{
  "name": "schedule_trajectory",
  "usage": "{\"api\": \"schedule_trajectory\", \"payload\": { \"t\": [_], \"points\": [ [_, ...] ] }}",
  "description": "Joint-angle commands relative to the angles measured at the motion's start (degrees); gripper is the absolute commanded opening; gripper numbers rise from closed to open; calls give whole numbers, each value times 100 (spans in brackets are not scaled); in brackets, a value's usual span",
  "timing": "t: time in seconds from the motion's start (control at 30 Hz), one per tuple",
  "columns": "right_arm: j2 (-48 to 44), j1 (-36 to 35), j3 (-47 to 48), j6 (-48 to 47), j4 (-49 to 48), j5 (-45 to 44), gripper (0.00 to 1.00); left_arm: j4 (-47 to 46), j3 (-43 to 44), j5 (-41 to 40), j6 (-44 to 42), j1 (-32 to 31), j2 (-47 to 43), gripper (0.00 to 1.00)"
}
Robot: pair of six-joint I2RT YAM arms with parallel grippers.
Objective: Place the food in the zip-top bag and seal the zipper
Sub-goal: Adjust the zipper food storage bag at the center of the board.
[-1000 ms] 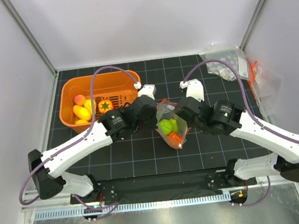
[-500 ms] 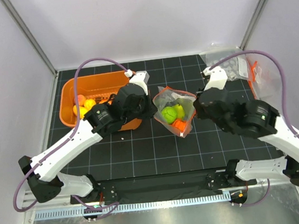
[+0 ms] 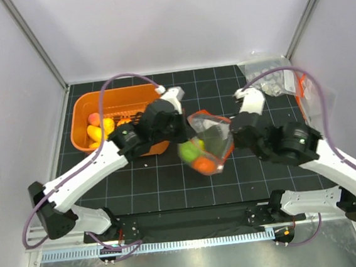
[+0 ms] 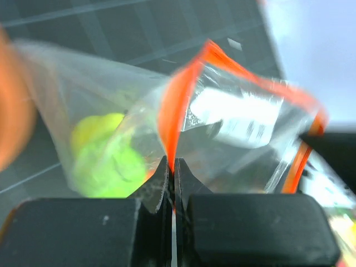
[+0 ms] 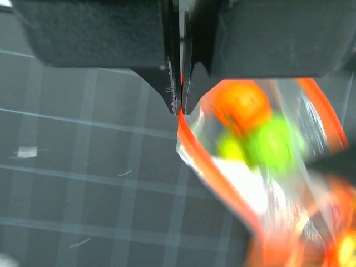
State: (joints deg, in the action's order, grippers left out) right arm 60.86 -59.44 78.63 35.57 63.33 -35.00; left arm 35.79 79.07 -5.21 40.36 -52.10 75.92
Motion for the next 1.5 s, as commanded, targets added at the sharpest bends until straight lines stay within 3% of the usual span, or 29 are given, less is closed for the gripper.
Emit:
{"api": "schedule_trajectory", "payload": {
  "t": [0.0, 0.07, 0.13, 0.2, 0.27, 0.5, 0.77, 0.87, 0.97, 1.07, 1.27, 1.47],
  "points": [
    [-364, 20, 959, 503, 1293, -2201, 1, -977, 267, 1108, 244, -459, 737, 0],
    [-356, 20, 1040, 390, 1226, -2231, 1, -960, 355, 1225, 227, -521, 845, 0],
    [-277, 20, 874, 206, 693, -1811, 1, -733, 250, 665, 96, -451, 523, 0],
    [-137, 20, 498, -66, 17, -748, 1, -319, 83, -46, -45, -241, 92, 0],
    [188, -23, 320, -155, -285, 86, 1, -213, -207, -173, 16, 207, -506, 0],
    [-3, -85, 100, -24, -331, -287, 1, -46, 74, 380, -2, 323, -447, 0],
    [-215, -77, -392, -50, -637, 152, 2, -274, -102, 671, 69, 323, -271, 0],
    [-232, -77, -541, -33, -629, 117, 10, -318, -207, 671, 77, 323, -271, 0],
    [-285, -77, -752, -6, -664, 29, 38, -432, -365, 749, 104, 323, -227, 0],
    [-250, -68, -788, -24, -778, -15, 46, -555, -523, 899, 139, 323, -183, 0],
    [144, -68, -551, -138, -848, -147, 55, -591, -629, 943, 130, 314, -192, 0],
    [470, 397, -331, -410, -1059, -7, 56, -547, -673, 864, 69, 323, -323, 0]
  ]
}}
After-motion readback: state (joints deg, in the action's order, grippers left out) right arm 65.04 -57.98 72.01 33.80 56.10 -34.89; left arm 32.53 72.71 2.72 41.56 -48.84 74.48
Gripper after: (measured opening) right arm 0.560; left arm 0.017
